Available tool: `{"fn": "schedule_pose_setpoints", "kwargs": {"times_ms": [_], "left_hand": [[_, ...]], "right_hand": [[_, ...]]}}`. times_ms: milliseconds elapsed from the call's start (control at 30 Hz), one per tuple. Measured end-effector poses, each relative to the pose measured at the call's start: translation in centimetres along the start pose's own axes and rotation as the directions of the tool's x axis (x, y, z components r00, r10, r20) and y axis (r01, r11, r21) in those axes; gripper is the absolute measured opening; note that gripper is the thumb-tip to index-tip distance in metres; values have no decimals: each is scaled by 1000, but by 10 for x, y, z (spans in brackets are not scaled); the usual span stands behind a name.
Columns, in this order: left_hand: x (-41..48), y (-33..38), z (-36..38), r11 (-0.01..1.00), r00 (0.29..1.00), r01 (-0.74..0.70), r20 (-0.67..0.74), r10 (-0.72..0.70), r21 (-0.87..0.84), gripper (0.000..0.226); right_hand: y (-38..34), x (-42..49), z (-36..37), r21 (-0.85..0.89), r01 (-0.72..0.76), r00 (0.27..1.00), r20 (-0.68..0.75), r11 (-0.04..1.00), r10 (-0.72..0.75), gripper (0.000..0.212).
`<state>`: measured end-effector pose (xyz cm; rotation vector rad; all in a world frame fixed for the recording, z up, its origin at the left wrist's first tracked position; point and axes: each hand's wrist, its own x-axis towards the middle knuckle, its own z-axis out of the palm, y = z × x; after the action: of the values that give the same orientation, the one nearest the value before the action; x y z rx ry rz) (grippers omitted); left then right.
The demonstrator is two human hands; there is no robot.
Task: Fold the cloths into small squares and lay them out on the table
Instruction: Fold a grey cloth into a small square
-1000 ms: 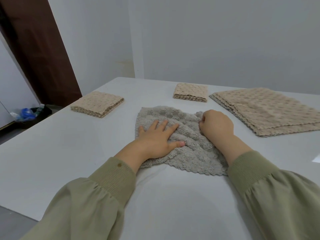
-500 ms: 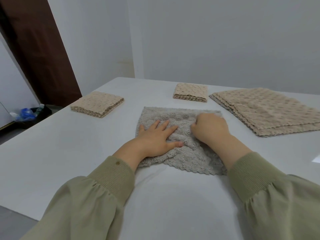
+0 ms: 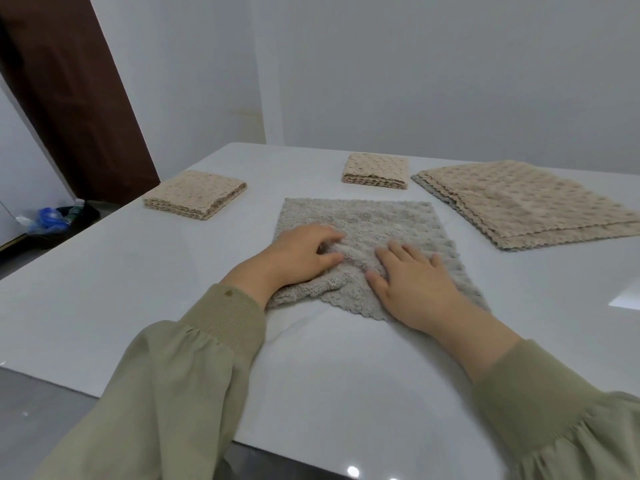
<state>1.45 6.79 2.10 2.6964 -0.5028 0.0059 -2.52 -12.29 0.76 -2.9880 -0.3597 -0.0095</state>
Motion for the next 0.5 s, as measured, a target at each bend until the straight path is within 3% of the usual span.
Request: {"fn": "schedule_pose_setpoints", "kwargs": {"times_ms": [133,233,333,500], "left_hand": [[-20,21,-12,984,977,-121,-193,94,-130,15],[-37,36,-10,953,979,-174,-144,142,-247,16],[-38,36,-2,978,979,-203,21,204,-36,29],[-33,27,0,965,970,-235,-32,240,115,21]], "right_hand": [[14,-3,-5,37,11,999,49,999,-13,60],[15,-2,-3,37,7,999,49,999,-9,60],[16,1,-4,56,-3,999,33,998,1,58],[18,3,-2,51,5,1000,28,999,-7,57]]}}
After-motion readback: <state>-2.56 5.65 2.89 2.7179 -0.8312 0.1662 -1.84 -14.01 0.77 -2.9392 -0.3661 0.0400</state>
